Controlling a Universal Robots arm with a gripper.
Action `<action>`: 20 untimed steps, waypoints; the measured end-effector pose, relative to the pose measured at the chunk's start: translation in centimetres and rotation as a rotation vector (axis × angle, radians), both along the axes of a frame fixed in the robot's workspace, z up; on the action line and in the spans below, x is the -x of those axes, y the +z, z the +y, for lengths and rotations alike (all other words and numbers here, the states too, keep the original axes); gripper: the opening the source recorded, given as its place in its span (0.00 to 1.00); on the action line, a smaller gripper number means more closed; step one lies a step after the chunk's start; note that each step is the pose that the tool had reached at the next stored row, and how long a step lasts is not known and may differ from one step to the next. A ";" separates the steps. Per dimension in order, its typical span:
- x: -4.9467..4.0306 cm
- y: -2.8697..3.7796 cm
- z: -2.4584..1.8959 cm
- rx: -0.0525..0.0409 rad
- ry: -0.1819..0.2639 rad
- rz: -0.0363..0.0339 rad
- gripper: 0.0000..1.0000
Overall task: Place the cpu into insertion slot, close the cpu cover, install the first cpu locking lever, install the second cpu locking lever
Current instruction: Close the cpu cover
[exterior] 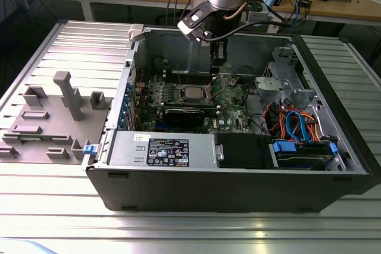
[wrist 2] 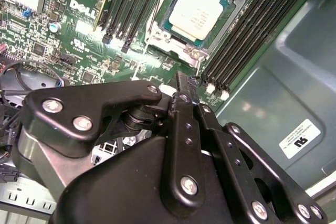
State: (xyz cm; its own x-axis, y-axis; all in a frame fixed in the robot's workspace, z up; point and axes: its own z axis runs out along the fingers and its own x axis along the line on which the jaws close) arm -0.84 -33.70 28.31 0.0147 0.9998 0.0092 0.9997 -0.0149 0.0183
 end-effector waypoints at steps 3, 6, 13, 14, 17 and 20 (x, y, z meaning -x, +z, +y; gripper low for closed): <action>-0.06 0.00 0.00 0.0000 0.000 0.0000 0.11; -0.12 0.00 0.00 0.0000 0.000 0.0000 0.11; -0.31 0.00 0.00 0.0001 0.000 0.0000 0.11; -0.34 0.00 0.00 0.0000 0.000 0.0000 0.11; -0.44 0.00 0.00 0.0000 0.000 0.0000 0.11; -0.58 0.00 0.00 0.0000 0.000 0.0000 0.11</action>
State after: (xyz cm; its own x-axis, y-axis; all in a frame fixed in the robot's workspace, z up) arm -0.26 -33.70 28.31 0.0147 0.9998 0.0092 0.9997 -0.0149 0.0183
